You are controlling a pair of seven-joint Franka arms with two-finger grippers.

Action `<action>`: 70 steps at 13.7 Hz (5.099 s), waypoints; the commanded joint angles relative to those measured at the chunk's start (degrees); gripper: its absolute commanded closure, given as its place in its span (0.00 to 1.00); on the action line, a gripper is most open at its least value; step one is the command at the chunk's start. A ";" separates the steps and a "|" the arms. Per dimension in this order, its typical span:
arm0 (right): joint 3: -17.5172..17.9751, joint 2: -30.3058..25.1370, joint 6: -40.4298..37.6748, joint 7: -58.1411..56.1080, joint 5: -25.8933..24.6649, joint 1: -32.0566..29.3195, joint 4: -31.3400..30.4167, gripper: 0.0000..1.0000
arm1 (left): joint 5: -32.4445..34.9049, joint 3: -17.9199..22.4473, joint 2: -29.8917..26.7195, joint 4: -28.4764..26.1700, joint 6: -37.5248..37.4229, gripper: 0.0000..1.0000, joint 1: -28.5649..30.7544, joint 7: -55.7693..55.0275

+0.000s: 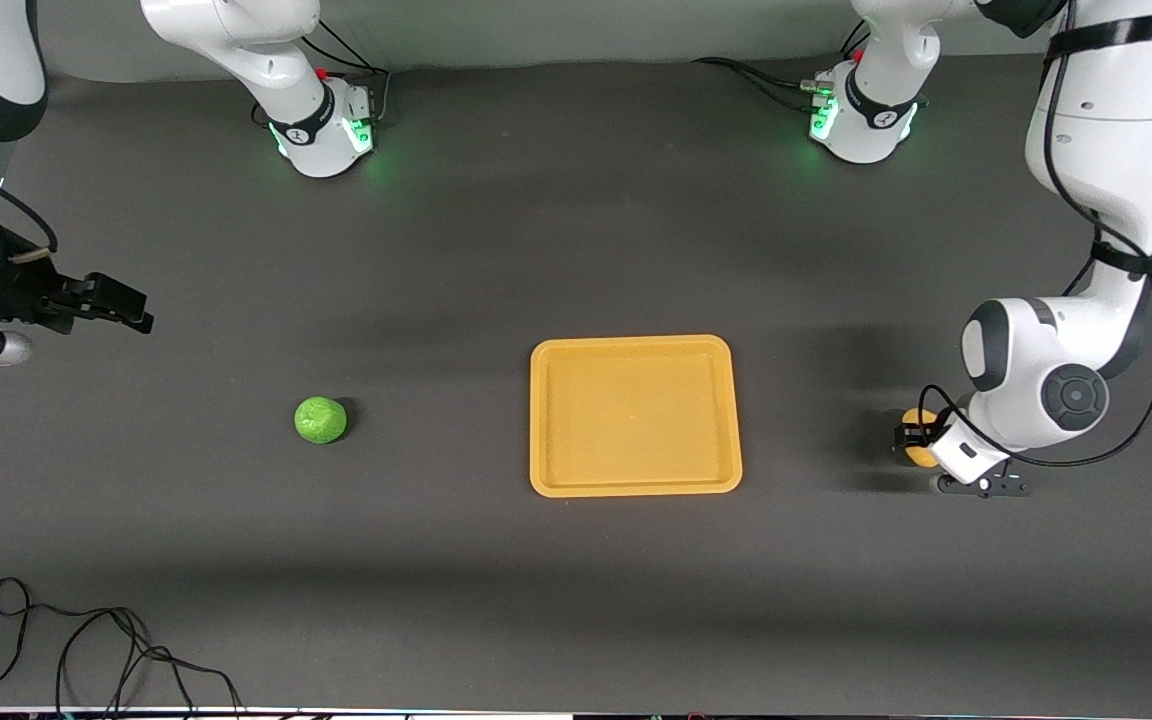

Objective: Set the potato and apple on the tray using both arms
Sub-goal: 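Reach the left gripper down to the yellow potato and grasp it, then carry the potato onto the tray while the right gripper reaches the apple, then release the potato on the tray while the right gripper grasps the apple, then lift the green apple with the right gripper and carry it to the tray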

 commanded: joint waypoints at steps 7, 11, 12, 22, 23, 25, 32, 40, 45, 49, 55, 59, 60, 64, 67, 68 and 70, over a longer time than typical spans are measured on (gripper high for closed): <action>-0.16 0.52 -0.25 4.63 -0.53 4.92 0.98 0.00 | -0.82 -0.73 -4.65 10.81 -14.47 0.94 -18.73 -28.27; -0.24 -0.01 -0.08 4.81 -0.44 7.04 -0.34 0.00 | -3.55 -3.63 0.27 11.70 -8.68 0.97 -24.98 -37.78; -0.24 0.08 0.01 4.81 -0.44 7.04 -0.43 0.00 | -3.55 -3.81 1.24 11.70 -8.32 0.97 -26.12 -37.89; -0.60 -0.01 12.74 4.73 -0.27 7.04 -12.89 0.00 | -2.41 -3.81 5.81 11.62 -6.48 0.87 -26.66 -34.81; -0.60 -0.01 14.58 4.73 -0.27 7.12 -14.56 0.00 | -1.89 -3.81 6.17 11.70 -6.21 0.85 -26.66 -34.64; -0.60 -0.01 17.66 4.73 -0.27 7.04 -17.64 0.00 | -0.04 -3.81 6.43 11.62 -6.38 0.80 -26.66 -34.72; -0.60 6.75 40.32 4.73 -0.27 7.04 -28.63 0.00 | 1.02 -3.81 5.91 12.40 -6.82 0.16 -26.84 -35.16; -0.60 18.97 55.20 4.81 -0.18 6.95 -30.58 0.00 | 0.93 -3.28 -4.79 14.17 -20.17 0.06 -21.94 -34.55; -0.60 21.96 59.60 4.82 -0.18 6.77 -31.54 0.02 | 2.42 -3.20 -14.20 13.03 -26.05 0.00 -12.88 -22.00; -0.60 23.29 60.04 4.90 -0.09 6.77 -30.93 0.36 | 7.51 -3.11 -24.57 5.83 -28.17 0.00 -9.62 -19.61; -0.51 12.40 43.57 4.81 -0.09 6.95 -24.89 0.44 | 5.87 -2.76 -28.28 6.96 -33.01 0.00 -4.52 -6.36; -0.16 11.94 18.96 9.72 -0.09 10.00 -6.72 0.44 | -1.00 -2.58 -29.34 9.32 -36.77 0.00 -0.74 -4.41; -0.24 12.47 15.78 11.82 -0.18 11.94 -3.02 0.44 | -0.91 -2.32 -29.16 10.46 -38.71 0.00 -0.65 -3.53; -0.24 18.16 12.93 25.60 -0.44 22.30 8.94 0.44 | -0.47 -1.79 -29.60 11.09 -41.36 0.00 0.14 -1.85; -0.24 28.87 10.92 43.60 -0.79 32.32 22.02 0.44 | -0.30 -1.79 -30.30 11.09 -41.72 0.00 0.32 -1.76; -0.24 33.35 10.04 49.32 -0.97 34.87 27.38 0.44 | -0.30 -1.79 -30.22 11.18 -40.93 0.00 0.75 -1.76; -0.33 42.31 10.12 56.99 -1.06 39.10 37.58 0.44 | -0.21 -1.70 -30.04 10.91 -40.66 0.00 0.93 -0.28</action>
